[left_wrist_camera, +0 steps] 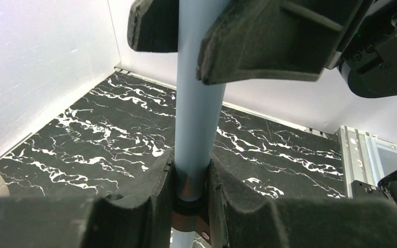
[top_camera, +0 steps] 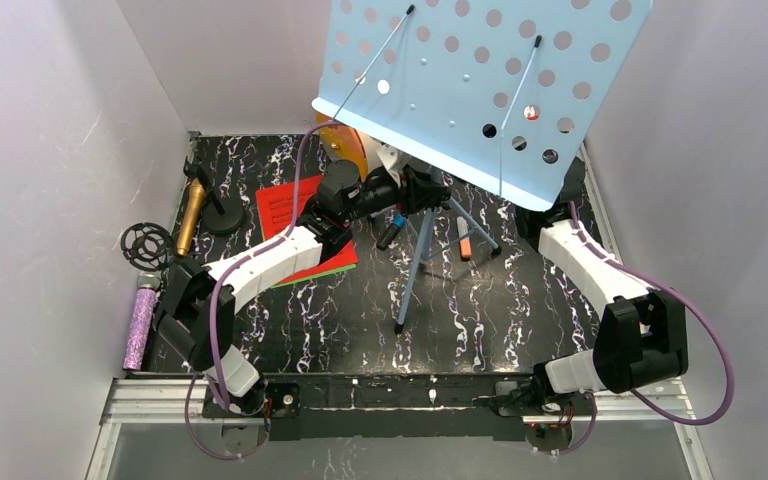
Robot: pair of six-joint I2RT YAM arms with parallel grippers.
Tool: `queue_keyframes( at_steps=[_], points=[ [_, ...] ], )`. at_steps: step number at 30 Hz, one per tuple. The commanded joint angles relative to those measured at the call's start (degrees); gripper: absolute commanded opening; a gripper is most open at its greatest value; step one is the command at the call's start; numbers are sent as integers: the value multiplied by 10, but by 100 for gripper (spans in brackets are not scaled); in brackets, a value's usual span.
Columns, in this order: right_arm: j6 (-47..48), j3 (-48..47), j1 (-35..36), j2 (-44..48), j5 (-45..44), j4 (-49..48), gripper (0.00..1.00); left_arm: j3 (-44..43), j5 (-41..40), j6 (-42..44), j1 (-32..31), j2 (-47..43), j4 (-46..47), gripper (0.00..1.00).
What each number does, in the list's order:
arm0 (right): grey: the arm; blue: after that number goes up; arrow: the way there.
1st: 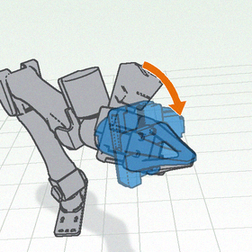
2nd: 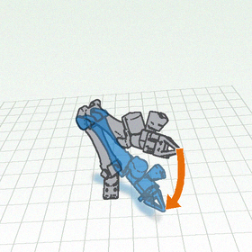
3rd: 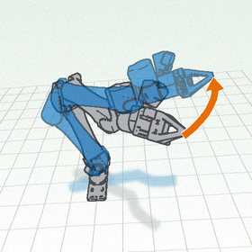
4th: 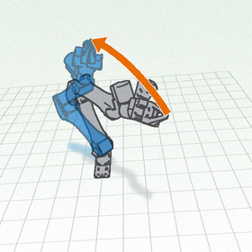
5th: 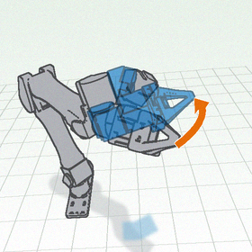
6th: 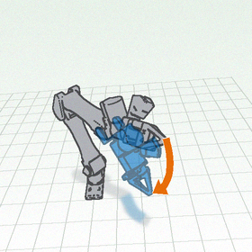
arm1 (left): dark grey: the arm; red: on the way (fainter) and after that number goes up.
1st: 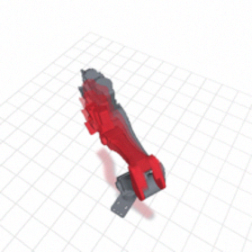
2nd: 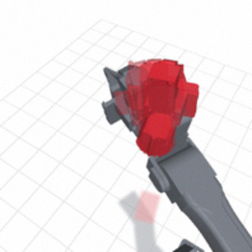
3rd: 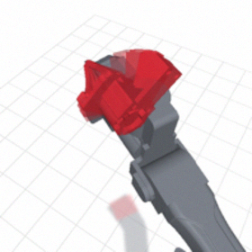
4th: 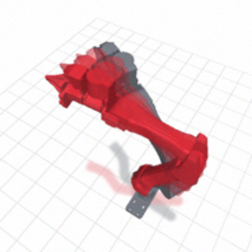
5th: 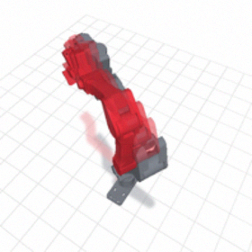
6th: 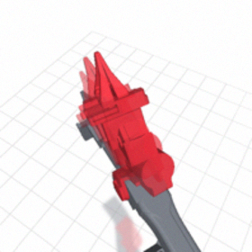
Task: Pack up the instrument practice props
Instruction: Close the music stand at the center of the board.
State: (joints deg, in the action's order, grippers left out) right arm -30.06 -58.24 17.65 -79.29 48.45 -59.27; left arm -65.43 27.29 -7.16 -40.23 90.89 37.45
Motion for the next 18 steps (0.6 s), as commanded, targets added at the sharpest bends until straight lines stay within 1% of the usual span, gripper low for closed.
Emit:
queue_keyframes(
  at_steps=[1, 2, 3, 4, 6, 7, 8, 11, 15, 18],
  points=[
    [17, -22, 0, 5, -3, 2, 4, 15, -24, 20, 2, 1, -176, 7],
    [26, -22, 0, 6, -4, 8, 1, 10, -34, 28, 2, -8, -186, 10],
    [34, -21, 0, 7, -5, 14, 1, 7, -44, 32, 2, -17, -195, 14],
    [40, -21, 0, 9, -4, 18, 1, 5, -56, 36, 2, -27, -207, 21],
    [48, -19, 0, 10, -2, 22, 1, 1, -80, 37, 2, -47, -239, 38],
    [52, -17, 0, 10, -2, 25, 1, 5, -91, 39, 1, -61, -252, 43],
    [57, -14, 0, 11, -3, 26, 1, 14, -103, 38, 1, -77, -258, 46],
    [63, -6, 0, 13, -14, 26, 1, 42, -150, 33, -1, -130, -273, 53],
    [60, 7, 0, 14, -19, 7, 1, 69, -191, -5, -10, -178, -301, 55],
    [63, 16, 0, 15, -24, 3, 1, 109, -232, -32, -50, -203, -300, 55]
  ],
)
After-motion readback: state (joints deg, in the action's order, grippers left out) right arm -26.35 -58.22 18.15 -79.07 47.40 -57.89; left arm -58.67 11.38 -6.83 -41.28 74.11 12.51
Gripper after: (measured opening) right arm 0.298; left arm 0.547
